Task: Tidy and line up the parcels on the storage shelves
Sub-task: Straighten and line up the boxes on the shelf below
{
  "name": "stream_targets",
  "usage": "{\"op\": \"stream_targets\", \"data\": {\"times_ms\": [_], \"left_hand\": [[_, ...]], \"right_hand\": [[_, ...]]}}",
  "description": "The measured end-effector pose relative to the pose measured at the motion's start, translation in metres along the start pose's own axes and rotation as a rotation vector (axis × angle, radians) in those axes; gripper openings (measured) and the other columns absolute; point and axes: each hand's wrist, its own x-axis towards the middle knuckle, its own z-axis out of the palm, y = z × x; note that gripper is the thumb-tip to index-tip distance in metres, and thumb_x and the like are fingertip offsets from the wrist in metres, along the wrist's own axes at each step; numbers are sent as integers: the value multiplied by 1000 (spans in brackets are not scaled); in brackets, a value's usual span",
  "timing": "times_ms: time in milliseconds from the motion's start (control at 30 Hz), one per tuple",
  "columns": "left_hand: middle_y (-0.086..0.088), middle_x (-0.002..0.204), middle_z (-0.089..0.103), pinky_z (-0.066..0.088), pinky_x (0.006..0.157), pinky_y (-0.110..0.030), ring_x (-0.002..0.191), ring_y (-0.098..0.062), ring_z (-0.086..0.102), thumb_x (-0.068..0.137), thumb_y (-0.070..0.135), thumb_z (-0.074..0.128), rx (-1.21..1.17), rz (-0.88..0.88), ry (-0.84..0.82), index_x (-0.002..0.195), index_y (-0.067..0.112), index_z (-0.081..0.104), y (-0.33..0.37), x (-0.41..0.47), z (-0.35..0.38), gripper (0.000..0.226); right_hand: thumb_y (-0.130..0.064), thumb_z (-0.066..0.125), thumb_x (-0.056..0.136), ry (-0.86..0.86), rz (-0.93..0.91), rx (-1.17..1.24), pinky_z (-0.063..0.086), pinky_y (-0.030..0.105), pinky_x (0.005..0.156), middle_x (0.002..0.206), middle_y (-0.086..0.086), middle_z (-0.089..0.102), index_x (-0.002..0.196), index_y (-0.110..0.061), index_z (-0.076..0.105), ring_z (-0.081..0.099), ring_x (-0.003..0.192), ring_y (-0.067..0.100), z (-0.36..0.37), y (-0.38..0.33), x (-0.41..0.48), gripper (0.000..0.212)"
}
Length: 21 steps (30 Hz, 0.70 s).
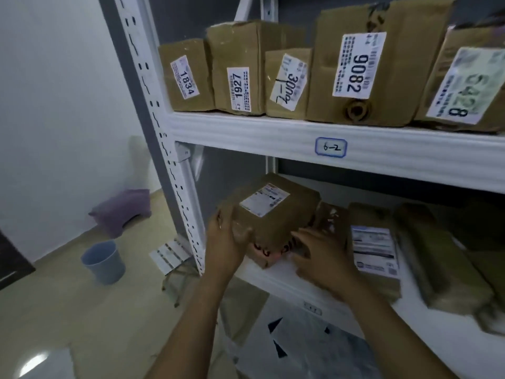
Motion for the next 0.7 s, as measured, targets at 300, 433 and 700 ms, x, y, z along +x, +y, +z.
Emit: {"op": "stream_targets", "data": {"times_ms": [300,433,700], "left_hand": [[-11,142,36,38,100,-33,128,-27,40,80,52,70,-176,-21,-302,148,21,31,-58,58,5,85],[-2,128,49,43,101,-37,118,-19,48,73,68,61,-442,-140,-327,148,27,28,-63,55,-1,91],[0,107,68,52,83,-32,93,-15,65,95,45,52,-795,-484,-572,126,23,57,-59,37,-17,38]], "right_hand": [[-44,55,95,160,255,23,43,27,98,138,5,55,142,-18,46,52,122,21,25,-45,33,55],[-45,55,94,306,394,43,44,27,92,134,8,58,144,-19,45,55,119,24,35,-58,29,57],[-42,54,94,433,502,-149,50,29,73,106,5,71,122,-22,64,65,98,22,36,-75,10,36]]}}
